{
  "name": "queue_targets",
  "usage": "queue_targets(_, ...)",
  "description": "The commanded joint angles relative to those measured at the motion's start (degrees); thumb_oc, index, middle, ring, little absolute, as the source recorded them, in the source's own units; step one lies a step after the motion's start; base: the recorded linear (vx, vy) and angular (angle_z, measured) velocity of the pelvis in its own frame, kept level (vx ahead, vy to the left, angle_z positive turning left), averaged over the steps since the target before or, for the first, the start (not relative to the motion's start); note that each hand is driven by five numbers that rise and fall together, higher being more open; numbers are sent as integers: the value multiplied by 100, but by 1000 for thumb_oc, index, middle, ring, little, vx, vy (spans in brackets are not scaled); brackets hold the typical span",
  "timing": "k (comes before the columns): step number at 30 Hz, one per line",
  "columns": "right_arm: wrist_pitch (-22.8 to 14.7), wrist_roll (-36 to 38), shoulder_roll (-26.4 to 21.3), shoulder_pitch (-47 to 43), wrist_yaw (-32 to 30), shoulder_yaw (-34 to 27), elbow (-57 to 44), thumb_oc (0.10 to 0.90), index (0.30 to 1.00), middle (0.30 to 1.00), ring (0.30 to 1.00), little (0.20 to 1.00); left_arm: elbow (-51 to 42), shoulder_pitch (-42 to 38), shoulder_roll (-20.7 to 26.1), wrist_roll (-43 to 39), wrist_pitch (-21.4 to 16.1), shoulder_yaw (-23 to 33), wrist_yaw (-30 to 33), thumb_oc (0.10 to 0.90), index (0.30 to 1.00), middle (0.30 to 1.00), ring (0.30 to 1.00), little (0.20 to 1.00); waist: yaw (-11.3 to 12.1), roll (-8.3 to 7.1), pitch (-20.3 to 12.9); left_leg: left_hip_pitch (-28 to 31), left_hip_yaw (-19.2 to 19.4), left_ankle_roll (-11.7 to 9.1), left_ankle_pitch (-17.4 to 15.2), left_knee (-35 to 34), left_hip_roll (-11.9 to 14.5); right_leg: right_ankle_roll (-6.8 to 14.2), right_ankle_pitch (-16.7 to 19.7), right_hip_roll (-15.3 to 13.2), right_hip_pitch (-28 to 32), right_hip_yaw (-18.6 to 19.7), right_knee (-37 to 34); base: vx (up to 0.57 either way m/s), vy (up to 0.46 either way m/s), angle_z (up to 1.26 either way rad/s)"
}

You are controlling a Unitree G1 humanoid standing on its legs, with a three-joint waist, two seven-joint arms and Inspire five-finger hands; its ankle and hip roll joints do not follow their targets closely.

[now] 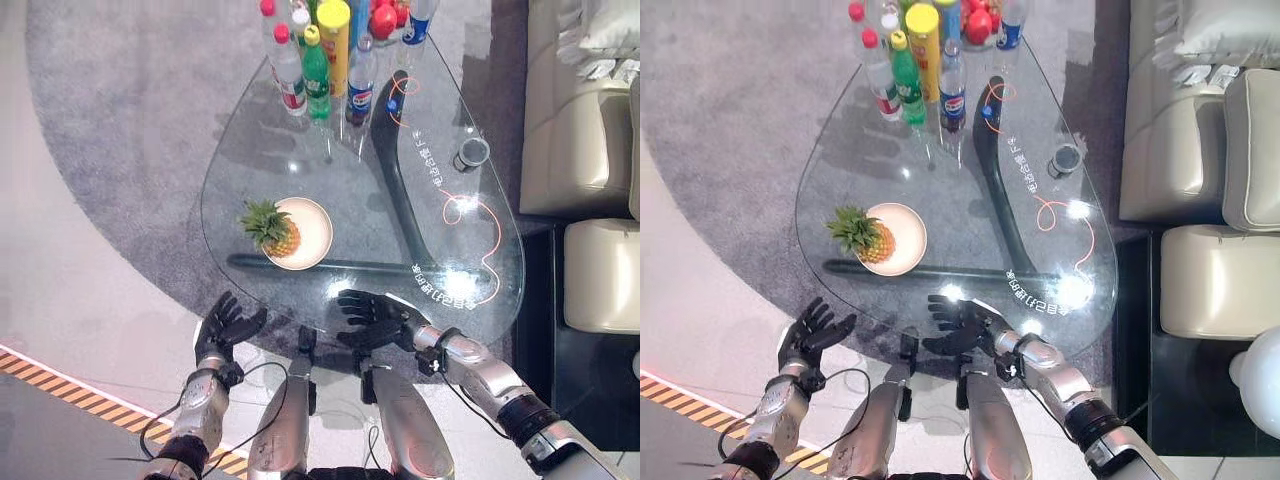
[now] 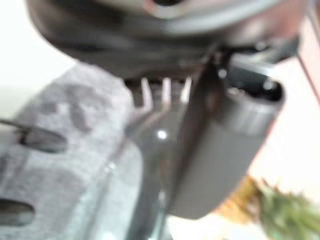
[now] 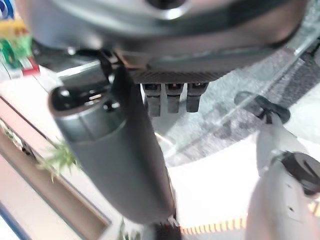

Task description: Pick up the fruit to the plate

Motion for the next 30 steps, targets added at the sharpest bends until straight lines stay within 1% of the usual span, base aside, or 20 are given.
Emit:
queue_targets(1, -221, -101, 328, 483, -47, 52, -113, 800, 900, 900, 900, 900, 262, 340, 63, 83, 159, 243, -183, 800, 900, 900, 900, 900, -38, -392, -796, 214, -141, 9, -237, -27, -335, 388, 371, -196, 697, -28, -966, 80, 0, 4)
queue_targets(2, -268, -169, 406, 624, -7, -66, 189, 800, 900, 900, 900, 900, 387, 396, 33, 129, 124, 269, -214, 800, 900, 900, 900, 900, -32, -392, -917, 333, -154, 22, -251, -31, -331, 372, 330, -181, 841, -35, -946, 67, 4, 5)
queue_targets(3, -273, -179, 425, 663, -14, -94, 268, 800, 900, 900, 900, 900, 405, 413, 26, 118, 132, 281, -215, 800, 900, 900, 900, 900, -29, -391, -941, 371, -164, 28, -258, -32, -333, 368, 319, -178, 887, -37, -945, 100, 6, 8)
queue_targets(5, -296, -283, 574, 908, -158, -248, 729, 800, 900, 900, 900, 900, 544, 536, -74, 94, 214, 347, -197, 800, 900, 900, 900, 900, -5, -396, -1177, 560, -189, 43, -313, -33, -324, 366, 283, -183, 1106, -51, -972, 97, 3, 16)
queue_targets(8, -294, -459, 754, 1099, -383, -380, 1197, 800, 900, 900, 900, 900, 687, 656, -225, 210, 273, 405, -141, 800, 900, 900, 900, 900, 7, -403, -1412, 761, -208, 53, -365, -65, -310, 369, 286, -197, 1317, -53, -1050, 124, 0, 14)
queue_targets(9, -267, -544, 824, 1177, -491, -456, 1443, 800, 900, 900, 900, 900, 776, 706, -282, 302, 320, 423, -125, 800, 900, 900, 900, 900, 11, -402, -1532, 844, -201, 54, -385, -83, -298, 377, 292, -208, 1411, -64, -1093, 124, 4, 0)
queue_targets(10, -210, -589, 880, 1227, -626, -535, 1702, 800, 900, 900, 900, 900, 898, 737, -333, 344, 276, 445, -134, 800, 900, 900, 900, 900, 15, -400, -1643, 915, -202, 61, -403, -95, -296, 381, 303, -216, 1505, -70, -1149, 111, 5, -1)
queue_targets(11, -192, -627, 897, 1244, -656, -565, 1783, 800, 900, 900, 900, 900, 923, 751, -352, 358, 268, 450, -127, 800, 900, 900, 900, 900, 16, -398, -1674, 944, -200, 61, -410, -102, -292, 382, 308, -219, 1539, -71, -1170, 108, 6, 0)
queue_targets(13, -173, -734, 971, 1292, -836, -703, 2387, 800, 900, 900, 900, 900, 1139, 775, -430, 412, 256, 450, -75, 800, 900, 900, 900, 900, 32, -385, -1879, 1076, -189, 66, -450, -141, -272, 403, 333, -235, 1697, -86, -1289, 102, 5, 1)
queue_targets(14, -131, -820, 1023, 1291, -929, -768, 2742, 800, 900, 900, 900, 900, 1309, 760, -456, 388, 276, 450, -75, 800, 900, 900, 900, 900, 39, -380, -1963, 1151, -175, 64, -474, -161, -261, 419, 349, -246, 1784, -90, -1354, 89, 0, 2)
queue_targets(16, -87, -882, 1084, 1283, -1060, -834, 3111, 800, 900, 900, 900, 900, 1516, 740, -514, 339, 366, 484, -84, 800, 900, 900, 900, 900, 52, -376, -2068, 1246, -166, 69, -501, -208, -252, 438, 376, -256, 1892, -92, -1459, 68, -6, 0)
queue_targets(18, -38, -841, 1154, 1251, -1079, -896, 3434, 800, 900, 900, 900, 900, 1791, 717, -564, 130, 643, 529, -282, 800, 900, 900, 900, 900, 64, -378, -2160, 1331, -148, 69, -521, -258, -239, 460, 403, -268, 1978, -87, -1552, 59, -12, -1)
queue_targets(20, -46, -880, 1236, 1217, -1085, -981, 3796, 800, 900, 900, 900, 900, 2170, 692, -632, 30, 1250, 560, -806, 800, 900, 900, 900, 900, 67, -379, -2262, 1403, -108, 74, -544, -303, -223, 486, 431, -286, 2038, -82, -1622, 54, -12, -1)
queue_targets(22, 4, -908, 1304, 1202, -1107, -1055, 4007, 800, 900, 900, 900, 900, 2351, 671, -694, 176, 1584, 510, -1167, 800, 900, 900, 900, 900, 65, -372, -2330, 1449, -82, 80, -561, -333, -213, 498, 452, -291, 2078, -84, -1669, 43, -1, -2)
queue_targets(25, 42, -1103, 1372, 1177, -988, -1187, 4392, 800, 900, 900, 900, 900, 2550, 677, -709, 378, 1883, 344, -1448, 800, 900, 900, 900, 900, 36, -324, -2449, 1546, 10, 91, -609, -384, -185, 517, 465, -302, 2139, -84, -1731, 62, 28, -1)
queue_targets(28, 153, -1223, 1406, 1163, -979, -1235, 4574, 800, 900, 900, 900, 900, 2677, 633, -692, 316, 2225, 367, -1427, 800, 900, 900, 900, 900, 2, -281, -2529, 1618, 72, 104, -644, -418, -170, 534, 448, -311, 2173, -70, -1736, 53, 34, -2)
queue_targets(30, 205, -1353, 1424, 1181, -929, -1252, 4653, 800, 900, 900, 900, 900, 2761, 606, -688, 357, 2325, 412, -1347, 800, 900, 900, 900, 900, -13, -276, -2577, 1647, 97, 109, -657, -432, -164, 536, 438, -318, 2196, -75, -1736, 49, 16, -6)
